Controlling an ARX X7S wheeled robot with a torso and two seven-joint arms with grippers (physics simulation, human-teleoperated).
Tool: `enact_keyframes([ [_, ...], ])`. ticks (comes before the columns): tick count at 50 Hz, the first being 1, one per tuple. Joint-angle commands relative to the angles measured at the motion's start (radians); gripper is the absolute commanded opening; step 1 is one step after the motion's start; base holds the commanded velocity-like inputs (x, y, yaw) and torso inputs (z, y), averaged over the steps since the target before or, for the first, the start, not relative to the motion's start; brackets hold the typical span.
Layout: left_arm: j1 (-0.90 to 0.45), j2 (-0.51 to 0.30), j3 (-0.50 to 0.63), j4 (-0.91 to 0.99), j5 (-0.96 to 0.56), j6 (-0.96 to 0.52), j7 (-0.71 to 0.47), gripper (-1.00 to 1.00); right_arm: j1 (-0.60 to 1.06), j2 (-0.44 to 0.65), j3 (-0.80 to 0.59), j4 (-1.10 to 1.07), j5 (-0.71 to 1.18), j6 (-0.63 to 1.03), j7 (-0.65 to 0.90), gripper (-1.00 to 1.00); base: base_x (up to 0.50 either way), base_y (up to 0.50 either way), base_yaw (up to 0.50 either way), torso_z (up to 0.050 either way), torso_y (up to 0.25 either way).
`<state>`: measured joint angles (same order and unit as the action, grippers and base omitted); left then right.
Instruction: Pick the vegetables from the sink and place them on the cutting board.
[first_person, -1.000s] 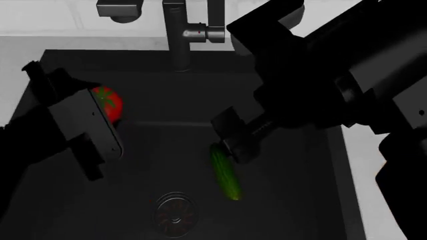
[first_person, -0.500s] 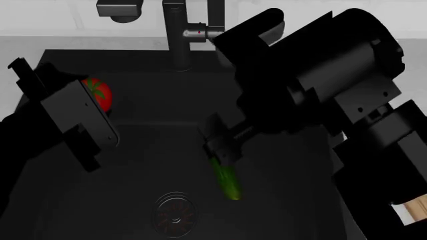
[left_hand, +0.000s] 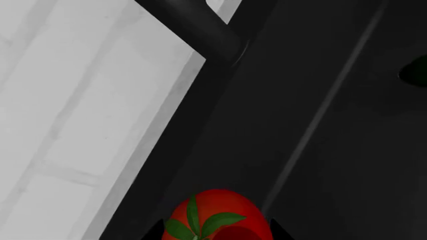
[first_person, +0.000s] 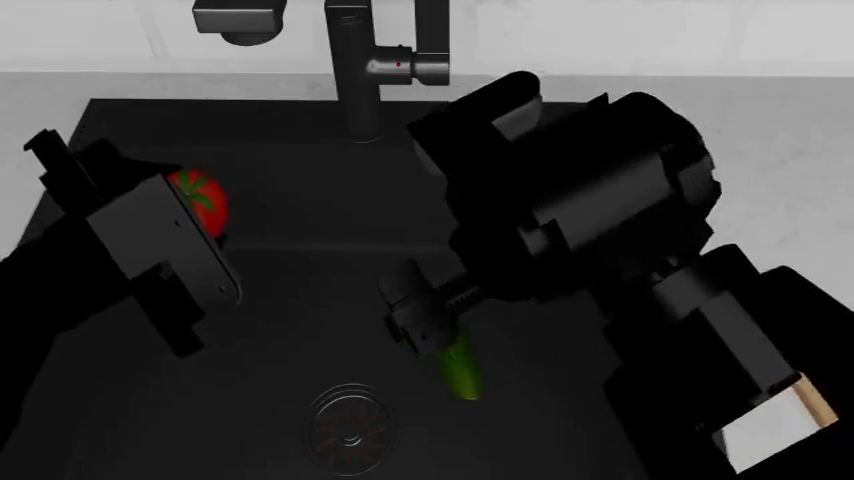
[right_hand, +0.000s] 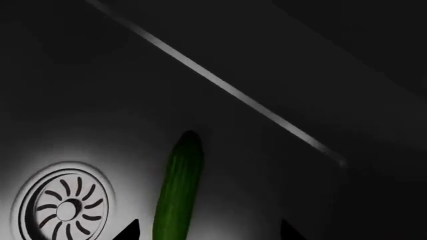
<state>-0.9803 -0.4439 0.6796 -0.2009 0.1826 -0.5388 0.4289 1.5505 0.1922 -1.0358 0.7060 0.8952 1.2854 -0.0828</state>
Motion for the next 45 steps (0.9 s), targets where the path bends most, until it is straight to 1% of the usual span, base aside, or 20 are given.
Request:
enact_keyframes([
  [1,0.002,0.024,-0.031,0.024,-0.026,-0.029,0.018,-1.00,-0.042,-0.067,0.010,0.052,-0.045,-0.048,-0.066,1.00,0.00,0.00,0.00,0.000,0.000],
  [8,0.004,0.023,-0.030,0.019,-0.027,-0.024,0.015,-1.00,-0.058,-0.085,0.003,0.078,-0.050,-0.066,-0.072,1.00,0.00,0.00,0.00,0.000,0.000],
  [20,0.010,0.016,-0.035,0.027,-0.028,-0.029,0.008,-1.00,-0.055,-0.149,-0.034,0.246,-0.097,-0.161,-0.134,1.00,0.00,0.00,0.00,0.000,0.000],
  [25,0.016,0.014,-0.034,0.034,-0.026,-0.033,0.004,-1.00,-0.069,-0.163,-0.045,0.282,-0.104,-0.179,-0.145,1.00,0.00,0.00,0.00,0.000,0.000],
  [30,0.014,0.015,-0.032,0.032,-0.024,-0.033,0.001,-1.00,-0.092,-0.162,-0.043,0.266,-0.092,-0.174,-0.137,1.00,0.00,0.00,0.00,0.000,0.000],
  [37,0.020,0.009,-0.034,0.041,-0.024,-0.039,-0.001,-1.00,-0.107,-0.182,-0.058,0.303,-0.093,-0.203,-0.156,1.00,0.00,0.00,0.00,0.000,0.000],
  [45,0.021,0.008,-0.032,0.045,-0.023,-0.045,-0.003,-1.00,-0.123,-0.175,-0.060,0.301,-0.081,-0.209,-0.144,1.00,0.00,0.00,0.00,0.000,0.000],
])
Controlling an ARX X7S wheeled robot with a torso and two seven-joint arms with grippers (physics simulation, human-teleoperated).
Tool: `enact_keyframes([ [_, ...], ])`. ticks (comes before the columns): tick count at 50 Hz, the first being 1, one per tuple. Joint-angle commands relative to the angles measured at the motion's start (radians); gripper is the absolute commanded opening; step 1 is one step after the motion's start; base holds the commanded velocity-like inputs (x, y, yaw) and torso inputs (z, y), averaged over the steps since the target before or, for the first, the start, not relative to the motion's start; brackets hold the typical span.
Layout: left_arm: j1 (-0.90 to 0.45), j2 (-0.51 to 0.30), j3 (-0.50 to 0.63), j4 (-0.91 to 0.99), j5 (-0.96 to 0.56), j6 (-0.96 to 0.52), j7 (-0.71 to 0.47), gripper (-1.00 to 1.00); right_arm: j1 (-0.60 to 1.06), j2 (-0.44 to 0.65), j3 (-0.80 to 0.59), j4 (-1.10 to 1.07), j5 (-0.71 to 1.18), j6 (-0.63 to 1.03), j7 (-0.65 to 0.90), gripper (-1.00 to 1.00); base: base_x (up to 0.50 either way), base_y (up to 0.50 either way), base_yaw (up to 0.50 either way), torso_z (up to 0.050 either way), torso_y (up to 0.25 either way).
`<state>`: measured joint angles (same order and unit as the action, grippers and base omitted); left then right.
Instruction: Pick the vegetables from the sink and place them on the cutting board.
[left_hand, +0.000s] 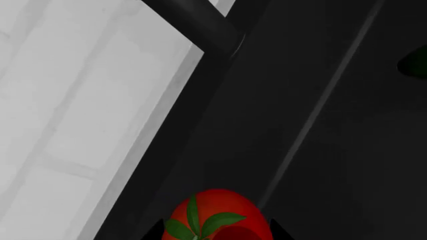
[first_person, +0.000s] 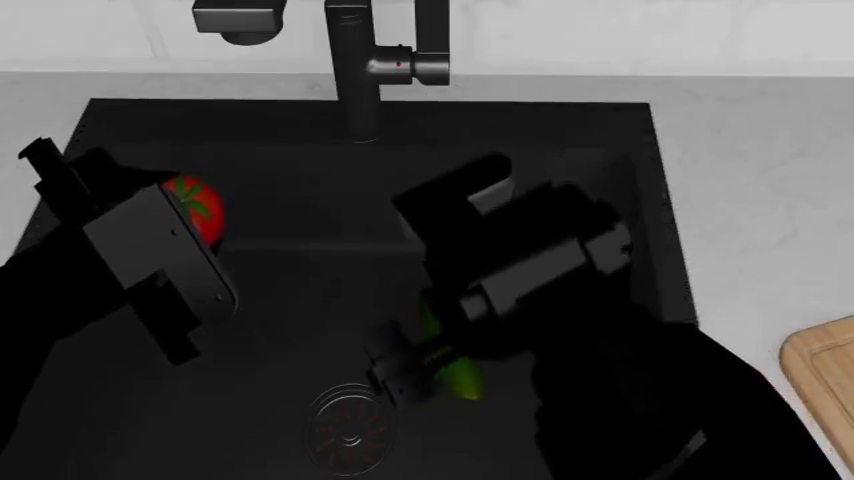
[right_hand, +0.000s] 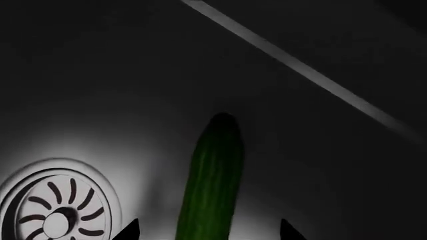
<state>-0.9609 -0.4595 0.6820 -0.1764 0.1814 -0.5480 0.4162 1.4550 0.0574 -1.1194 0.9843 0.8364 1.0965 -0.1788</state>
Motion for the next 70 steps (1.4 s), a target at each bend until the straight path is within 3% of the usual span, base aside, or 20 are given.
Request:
enact_keyframes([
  [1,0.001,0.024,-0.035,0.022,-0.022,-0.037,0.011,-1.00,-0.029,-0.041,0.022,0.026,-0.023,-0.023,-0.049,1.00,0.00,0.00,0.00,0.000,0.000],
  [33,-0.004,0.023,-0.020,0.028,-0.017,-0.046,0.013,-1.00,-0.100,-0.030,0.004,0.035,0.004,-0.055,-0.024,1.00,0.00,0.00,0.00,0.000,0.000],
  [34,-0.003,0.022,-0.020,0.030,-0.017,-0.047,0.012,-1.00,-0.101,-0.032,0.000,0.041,0.000,-0.053,-0.019,-1.00,0.00,0.00,0.00,0.000,0.000],
  [47,-0.001,0.023,-0.017,0.025,-0.019,-0.040,0.010,-1.00,-0.086,-0.029,-0.008,0.043,0.006,-0.050,-0.014,-1.00,0.00,0.00,0.00,0.000,-0.002],
  [53,0.013,0.030,-0.051,0.049,-0.059,-0.052,0.018,-1.00,-0.078,0.061,0.000,-0.171,0.025,-0.024,0.041,-1.00,0.00,0.00,0.00,0.000,0.000],
  [70,0.008,0.036,-0.080,0.062,-0.078,-0.029,0.000,-1.00,-0.056,0.205,0.075,-0.435,0.098,0.049,0.143,-1.00,0.00,0.00,0.00,0.000,0.162],
])
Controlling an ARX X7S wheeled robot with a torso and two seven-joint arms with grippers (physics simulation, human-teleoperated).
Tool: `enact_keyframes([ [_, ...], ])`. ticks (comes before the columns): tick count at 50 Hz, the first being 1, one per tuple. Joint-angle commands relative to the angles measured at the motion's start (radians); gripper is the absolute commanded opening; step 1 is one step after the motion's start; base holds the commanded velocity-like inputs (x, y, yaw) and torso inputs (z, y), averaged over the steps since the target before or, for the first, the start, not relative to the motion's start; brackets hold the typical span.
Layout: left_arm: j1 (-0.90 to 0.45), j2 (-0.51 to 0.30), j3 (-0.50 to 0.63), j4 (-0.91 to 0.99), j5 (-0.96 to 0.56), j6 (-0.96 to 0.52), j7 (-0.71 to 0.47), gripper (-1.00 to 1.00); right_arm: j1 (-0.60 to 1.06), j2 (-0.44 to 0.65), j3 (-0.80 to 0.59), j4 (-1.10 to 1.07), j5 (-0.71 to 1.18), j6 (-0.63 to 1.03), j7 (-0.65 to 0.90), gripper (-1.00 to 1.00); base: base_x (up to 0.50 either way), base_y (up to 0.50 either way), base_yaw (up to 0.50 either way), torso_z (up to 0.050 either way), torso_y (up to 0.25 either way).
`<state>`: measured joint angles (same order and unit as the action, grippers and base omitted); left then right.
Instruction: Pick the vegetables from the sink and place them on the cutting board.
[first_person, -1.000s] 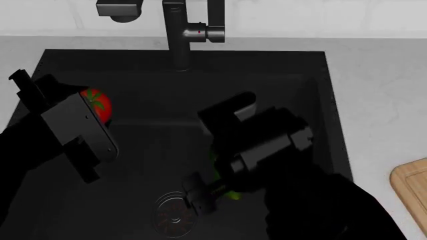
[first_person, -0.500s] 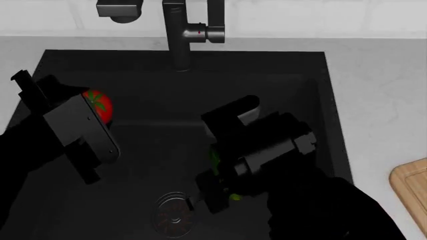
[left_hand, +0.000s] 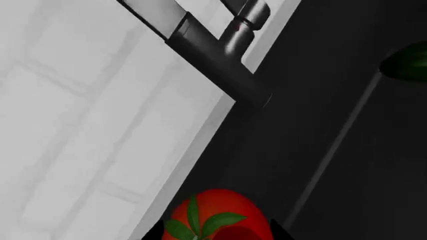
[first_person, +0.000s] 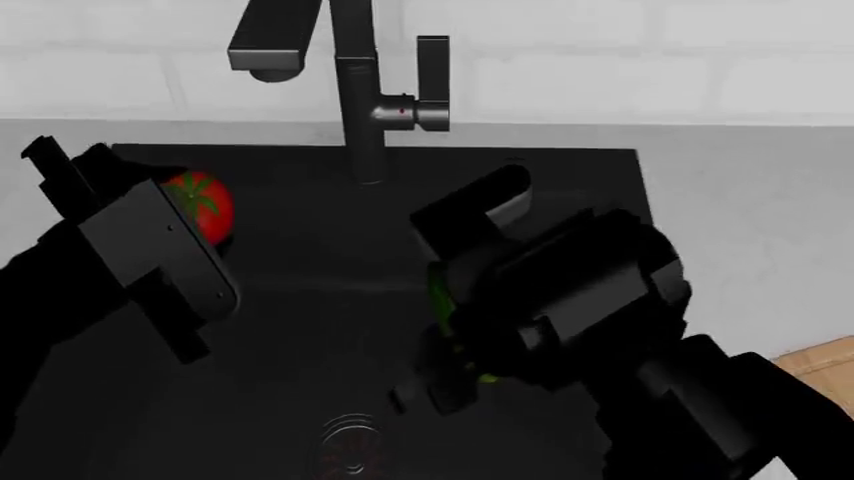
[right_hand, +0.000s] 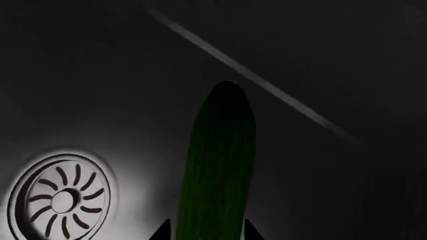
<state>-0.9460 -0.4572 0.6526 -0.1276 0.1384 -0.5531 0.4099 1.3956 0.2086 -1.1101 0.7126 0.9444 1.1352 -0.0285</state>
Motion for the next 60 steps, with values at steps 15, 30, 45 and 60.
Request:
enact_keyframes([
  [15,0.013,0.017,-0.045,0.035,-0.025,-0.031,-0.005,-1.00,-0.002,0.133,0.088,-0.281,-0.016,-0.020,0.049,-1.00,0.00,0.00,0.00,0.000,0.250],
  [30,0.036,0.008,-0.058,0.078,-0.026,-0.054,-0.023,-1.00,-0.014,0.180,0.126,-0.359,0.016,-0.007,0.100,-1.00,-0.41,0.00,0.00,0.000,0.250],
  [45,0.075,-0.012,-0.068,0.233,0.001,-0.101,-0.065,-1.00,-0.024,0.227,0.173,-0.481,0.040,-0.008,0.184,-1.00,-0.50,0.00,0.00,0.000,0.119],
  [60,0.060,0.015,-0.044,0.238,0.014,-0.123,-0.071,-1.00,-0.043,0.256,0.210,-0.496,0.041,-0.039,0.230,-1.00,0.00,-0.33,0.00,0.000,0.000],
])
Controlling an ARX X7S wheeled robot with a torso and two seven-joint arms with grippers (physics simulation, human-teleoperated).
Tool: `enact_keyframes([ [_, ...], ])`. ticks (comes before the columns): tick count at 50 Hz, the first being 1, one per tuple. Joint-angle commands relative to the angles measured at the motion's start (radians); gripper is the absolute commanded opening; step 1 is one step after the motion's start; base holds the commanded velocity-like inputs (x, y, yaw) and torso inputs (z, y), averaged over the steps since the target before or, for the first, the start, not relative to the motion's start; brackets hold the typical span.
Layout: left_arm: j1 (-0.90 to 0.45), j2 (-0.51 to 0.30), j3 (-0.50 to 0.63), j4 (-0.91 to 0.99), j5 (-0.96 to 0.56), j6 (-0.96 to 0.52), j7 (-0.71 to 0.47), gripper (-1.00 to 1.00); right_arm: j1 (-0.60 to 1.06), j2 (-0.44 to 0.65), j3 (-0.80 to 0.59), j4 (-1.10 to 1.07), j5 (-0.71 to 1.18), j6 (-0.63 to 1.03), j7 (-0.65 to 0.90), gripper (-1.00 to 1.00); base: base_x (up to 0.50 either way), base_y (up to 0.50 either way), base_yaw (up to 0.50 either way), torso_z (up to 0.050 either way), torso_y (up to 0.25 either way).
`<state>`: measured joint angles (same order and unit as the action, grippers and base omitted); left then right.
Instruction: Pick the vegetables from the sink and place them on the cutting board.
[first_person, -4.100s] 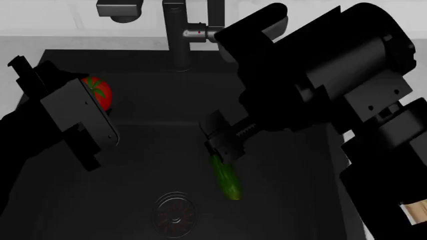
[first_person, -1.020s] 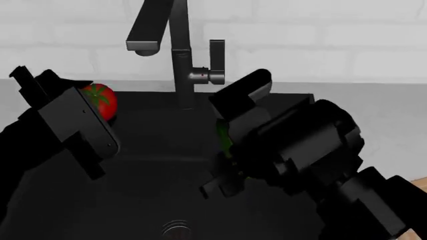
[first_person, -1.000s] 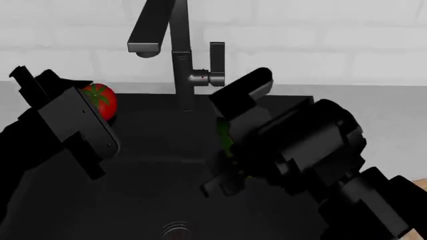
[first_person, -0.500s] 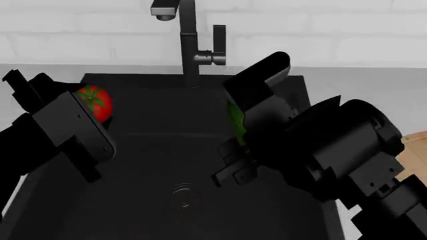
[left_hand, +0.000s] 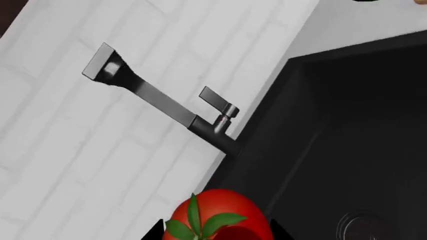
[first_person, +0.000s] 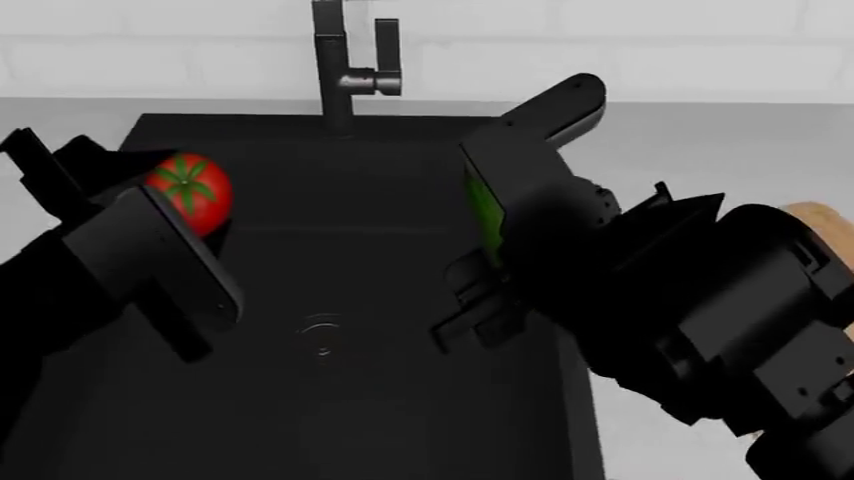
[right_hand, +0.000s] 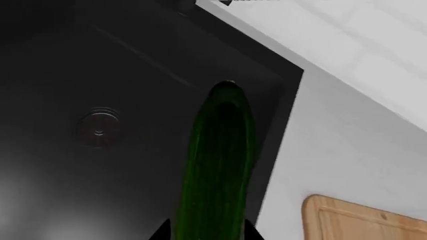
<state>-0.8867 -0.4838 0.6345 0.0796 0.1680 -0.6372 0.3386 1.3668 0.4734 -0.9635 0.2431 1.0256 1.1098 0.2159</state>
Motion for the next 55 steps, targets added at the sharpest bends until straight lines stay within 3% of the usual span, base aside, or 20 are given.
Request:
enact_keyframes([
  [1,0.001,0.044,-0.022,0.024,-0.017,-0.031,0.001,-1.00,-0.011,-0.006,0.067,-0.030,-0.037,-0.011,-0.010,-1.00,0.00,-0.50,0.00,0.000,0.000],
  [47,-0.034,0.095,0.000,0.061,-0.028,-0.020,0.001,-1.00,-0.023,0.064,0.152,-0.146,0.057,0.035,0.089,-1.00,0.00,-0.50,0.00,0.000,0.000],
  [55,-0.068,0.133,0.023,0.075,-0.029,-0.057,0.021,-1.00,-0.003,0.070,0.176,-0.157,0.063,0.043,0.134,-1.00,0.00,0.00,0.00,0.000,0.000],
])
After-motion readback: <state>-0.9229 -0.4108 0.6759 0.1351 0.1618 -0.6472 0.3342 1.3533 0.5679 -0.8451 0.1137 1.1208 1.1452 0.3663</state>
